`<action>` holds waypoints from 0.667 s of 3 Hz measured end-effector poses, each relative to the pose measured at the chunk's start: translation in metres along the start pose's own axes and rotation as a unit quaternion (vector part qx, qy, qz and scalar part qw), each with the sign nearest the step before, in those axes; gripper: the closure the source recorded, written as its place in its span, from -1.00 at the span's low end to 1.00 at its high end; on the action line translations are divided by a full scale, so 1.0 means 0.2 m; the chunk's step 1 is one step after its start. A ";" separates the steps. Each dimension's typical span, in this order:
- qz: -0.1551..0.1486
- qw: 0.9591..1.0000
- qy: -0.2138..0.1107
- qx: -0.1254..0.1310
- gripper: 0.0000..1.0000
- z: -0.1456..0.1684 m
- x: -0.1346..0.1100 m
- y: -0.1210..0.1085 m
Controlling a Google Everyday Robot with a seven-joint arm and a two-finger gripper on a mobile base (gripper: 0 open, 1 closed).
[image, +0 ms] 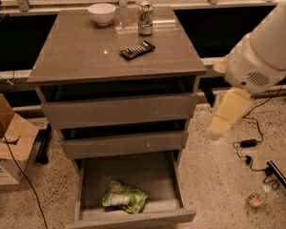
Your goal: Pick green rice chip bag from bottom drawer and place on counter
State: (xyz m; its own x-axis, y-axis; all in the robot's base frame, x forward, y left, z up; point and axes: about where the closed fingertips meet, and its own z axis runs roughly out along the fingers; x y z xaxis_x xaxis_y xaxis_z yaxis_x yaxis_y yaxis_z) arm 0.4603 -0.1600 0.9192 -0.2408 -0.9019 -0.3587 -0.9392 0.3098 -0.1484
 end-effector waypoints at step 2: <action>0.070 0.992 -0.083 -0.072 -1.00 0.65 -0.07 0.05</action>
Offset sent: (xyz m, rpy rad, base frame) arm 0.0375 0.0699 -0.1873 0.3618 0.2070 -0.0938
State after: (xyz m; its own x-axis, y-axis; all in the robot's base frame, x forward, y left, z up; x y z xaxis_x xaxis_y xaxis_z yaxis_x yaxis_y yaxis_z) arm 0.4867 -0.1058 0.8022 -0.3391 -0.7874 -0.5148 -0.9273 0.3719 0.0419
